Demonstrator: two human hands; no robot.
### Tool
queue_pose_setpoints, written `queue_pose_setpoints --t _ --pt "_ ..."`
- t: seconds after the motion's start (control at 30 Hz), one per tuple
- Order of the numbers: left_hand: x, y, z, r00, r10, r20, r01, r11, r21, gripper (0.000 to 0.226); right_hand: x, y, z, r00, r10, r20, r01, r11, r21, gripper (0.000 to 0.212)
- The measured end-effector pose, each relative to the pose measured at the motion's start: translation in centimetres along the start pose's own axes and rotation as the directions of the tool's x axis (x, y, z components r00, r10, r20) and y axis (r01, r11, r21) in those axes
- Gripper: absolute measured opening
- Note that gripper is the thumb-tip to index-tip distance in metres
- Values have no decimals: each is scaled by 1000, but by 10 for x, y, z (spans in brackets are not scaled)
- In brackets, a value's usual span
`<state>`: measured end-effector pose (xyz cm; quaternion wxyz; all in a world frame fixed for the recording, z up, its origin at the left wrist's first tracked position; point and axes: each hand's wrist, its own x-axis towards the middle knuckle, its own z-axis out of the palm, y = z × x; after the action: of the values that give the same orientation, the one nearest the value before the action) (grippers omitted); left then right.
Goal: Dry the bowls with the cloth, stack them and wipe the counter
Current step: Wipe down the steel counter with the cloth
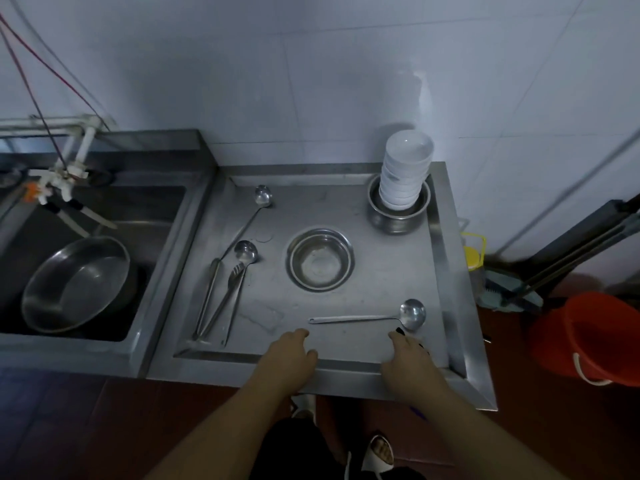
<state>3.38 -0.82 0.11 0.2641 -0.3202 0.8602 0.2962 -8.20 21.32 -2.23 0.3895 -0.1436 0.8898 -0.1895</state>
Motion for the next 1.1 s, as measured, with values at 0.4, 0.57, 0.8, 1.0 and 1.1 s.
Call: queue_pose_setpoints --t 0.4,0.57,0.8,1.0,1.1 --pt "65 -102 -71 995 44 93 -50 997 63 57 62 -85 41 977 214 6 -214 976 28 62" --pt "100 -135 -102 992 60 110 -71 993 98 54 75 -117 62 950 312 34 -313 938 145 62" --pt "132 -129 -96 980 122 157 -146 977 158 49 82 -125 75 919 391 45 -390 889 239 57" --pt "154 -78 -60 949 224 221 -271 940 210 34 93 -96 60 864 503 -26 -462 811 358 36" --pt "164 -42 -38 924 294 244 -348 911 222 23 99 -75 52 838 543 -49 -475 771 424 32"
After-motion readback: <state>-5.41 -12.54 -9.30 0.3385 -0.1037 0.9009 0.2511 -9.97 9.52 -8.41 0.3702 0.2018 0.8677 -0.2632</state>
